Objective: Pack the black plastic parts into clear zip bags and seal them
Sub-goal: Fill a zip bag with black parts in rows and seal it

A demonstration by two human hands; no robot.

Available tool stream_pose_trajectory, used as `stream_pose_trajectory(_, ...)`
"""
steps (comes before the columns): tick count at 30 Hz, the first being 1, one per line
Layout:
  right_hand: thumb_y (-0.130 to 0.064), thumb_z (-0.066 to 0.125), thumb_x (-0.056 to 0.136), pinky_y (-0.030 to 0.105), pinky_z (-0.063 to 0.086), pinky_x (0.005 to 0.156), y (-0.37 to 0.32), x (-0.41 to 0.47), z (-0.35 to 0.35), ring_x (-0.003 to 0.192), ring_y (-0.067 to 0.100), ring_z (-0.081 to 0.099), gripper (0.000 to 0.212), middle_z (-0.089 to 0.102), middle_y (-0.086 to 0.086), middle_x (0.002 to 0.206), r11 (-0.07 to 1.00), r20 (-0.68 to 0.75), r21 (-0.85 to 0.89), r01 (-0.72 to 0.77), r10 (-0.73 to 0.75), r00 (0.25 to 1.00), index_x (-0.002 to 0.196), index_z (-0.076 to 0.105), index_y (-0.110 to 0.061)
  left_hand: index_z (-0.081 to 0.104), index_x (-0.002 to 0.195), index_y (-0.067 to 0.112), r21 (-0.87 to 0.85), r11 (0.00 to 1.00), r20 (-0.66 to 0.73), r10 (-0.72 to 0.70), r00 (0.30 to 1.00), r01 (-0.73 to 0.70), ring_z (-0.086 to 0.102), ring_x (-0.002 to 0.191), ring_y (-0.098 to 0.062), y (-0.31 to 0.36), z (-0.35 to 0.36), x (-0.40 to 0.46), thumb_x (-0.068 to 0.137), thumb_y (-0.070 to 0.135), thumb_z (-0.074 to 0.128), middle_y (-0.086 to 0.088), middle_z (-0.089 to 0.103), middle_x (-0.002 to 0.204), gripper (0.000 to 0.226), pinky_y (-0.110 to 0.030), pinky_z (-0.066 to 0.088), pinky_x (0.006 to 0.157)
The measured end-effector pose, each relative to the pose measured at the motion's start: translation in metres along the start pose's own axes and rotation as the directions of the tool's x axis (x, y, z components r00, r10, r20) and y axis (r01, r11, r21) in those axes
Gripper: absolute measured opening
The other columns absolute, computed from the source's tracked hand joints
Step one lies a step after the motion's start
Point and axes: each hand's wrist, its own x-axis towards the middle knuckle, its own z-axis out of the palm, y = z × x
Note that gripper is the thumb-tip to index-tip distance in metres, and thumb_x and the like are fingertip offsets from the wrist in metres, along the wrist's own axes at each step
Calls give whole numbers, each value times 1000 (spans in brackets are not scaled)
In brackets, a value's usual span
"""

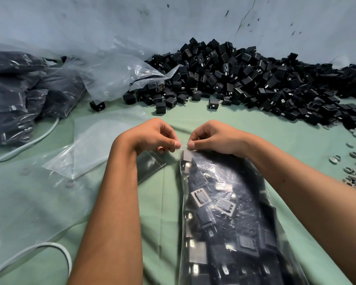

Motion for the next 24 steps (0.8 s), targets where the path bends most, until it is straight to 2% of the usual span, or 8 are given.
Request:
stream_pose_trajectory(3, -29, 77, 93, 11, 38, 52, -4, 2, 4, 51, -3, 49, 14, 62, -16, 57, 999, -25, -11, 40, -40, 999, 79, 76, -24, 70, 92, -10, 5, 1000, 17, 17, 1000, -17, 52, 63, -21, 0, 1, 0, 90, 2, 74, -9, 64, 65, 13, -25, 46, 58)
stream_pose_trajectory(8, -26, 75, 94, 11, 39, 54, -6, 2, 4, 53, -4, 48, 14, 62, -15, 58, 997, -42, -58, 50, -52, 998, 80, 75, -22, 72, 81, 3, -14, 1000, -5, -17, 1000, 17, 51, 53, -15, 2, 3, 2, 88, 4, 76, -3, 63, 59, 8, -22, 42, 52)
stream_pose_trajectory(12, -27, 73, 95, 13, 40, 56, -5, 2, 6, 55, -2, 50, 16, 64, -14, 62, 997, -28, -72, 40, -42, 999, 80, 74, -23, 73, 83, 3, 3, 999, 21, -35, 999, 34, 48, 54, -16, 3, 6, 2, 89, 6, 75, -3, 64, 59, 7, -27, 37, 56)
stream_pose_trajectory(18, -39, 77, 91, 12, 36, 53, -8, 5, 8, 52, -2, 45, 19, 58, -16, 57, 998, -13, -36, 57, -58, 998, 83, 77, -22, 72, 82, 3, 12, 999, 33, 33, 999, -33, 49, 50, -11, 5, 4, 0, 89, 1, 73, -2, 64, 58, 8, -21, 40, 50)
stream_pose_trajectory(24, -30, 75, 95, 8, 38, 54, -7, 6, 8, 53, -6, 49, 14, 62, -21, 57, 994, -25, -72, 76, -78, 997, 82, 76, -25, 73, 85, -1, -24, 1000, 27, 6, 1000, -6, 48, 49, -11, 3, 4, 1, 88, -3, 72, -4, 65, 59, 4, -22, 38, 52)
